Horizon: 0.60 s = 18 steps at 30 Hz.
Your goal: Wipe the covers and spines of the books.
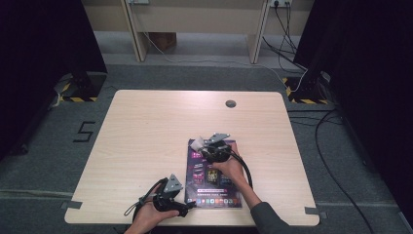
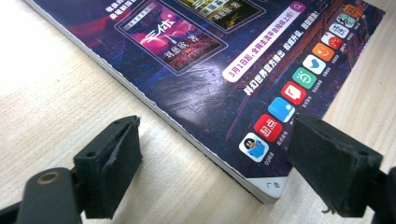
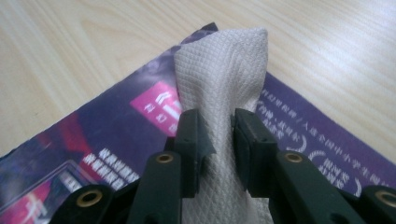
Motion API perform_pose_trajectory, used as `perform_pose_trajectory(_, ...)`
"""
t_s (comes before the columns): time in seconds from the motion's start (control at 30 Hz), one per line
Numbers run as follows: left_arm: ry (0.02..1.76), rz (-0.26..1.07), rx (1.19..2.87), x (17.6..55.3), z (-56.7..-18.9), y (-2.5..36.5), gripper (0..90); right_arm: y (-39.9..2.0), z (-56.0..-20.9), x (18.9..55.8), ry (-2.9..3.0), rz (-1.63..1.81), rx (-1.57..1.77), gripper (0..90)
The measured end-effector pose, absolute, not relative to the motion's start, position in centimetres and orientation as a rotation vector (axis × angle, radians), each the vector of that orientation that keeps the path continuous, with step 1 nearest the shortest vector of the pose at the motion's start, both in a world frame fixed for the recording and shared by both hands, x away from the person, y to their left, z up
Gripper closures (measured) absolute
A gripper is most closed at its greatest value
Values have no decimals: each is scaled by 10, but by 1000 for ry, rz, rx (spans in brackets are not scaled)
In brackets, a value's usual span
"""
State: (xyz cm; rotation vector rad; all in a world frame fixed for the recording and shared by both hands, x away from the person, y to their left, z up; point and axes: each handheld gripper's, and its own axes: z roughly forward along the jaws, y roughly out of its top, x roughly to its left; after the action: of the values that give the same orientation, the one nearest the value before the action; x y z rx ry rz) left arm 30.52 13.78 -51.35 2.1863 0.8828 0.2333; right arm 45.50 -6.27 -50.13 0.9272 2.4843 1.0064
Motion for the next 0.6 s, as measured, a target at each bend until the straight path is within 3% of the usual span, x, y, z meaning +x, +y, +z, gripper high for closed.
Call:
perform_pose_trajectory(0.33,884,243,2183,305,-514,137,147,-31,-500,475,2483,952,919,721)
perform_pose_trajectory(0.6,885,254,2181,304,-514,137,147,-30,-500,462,2518,971,875,722)
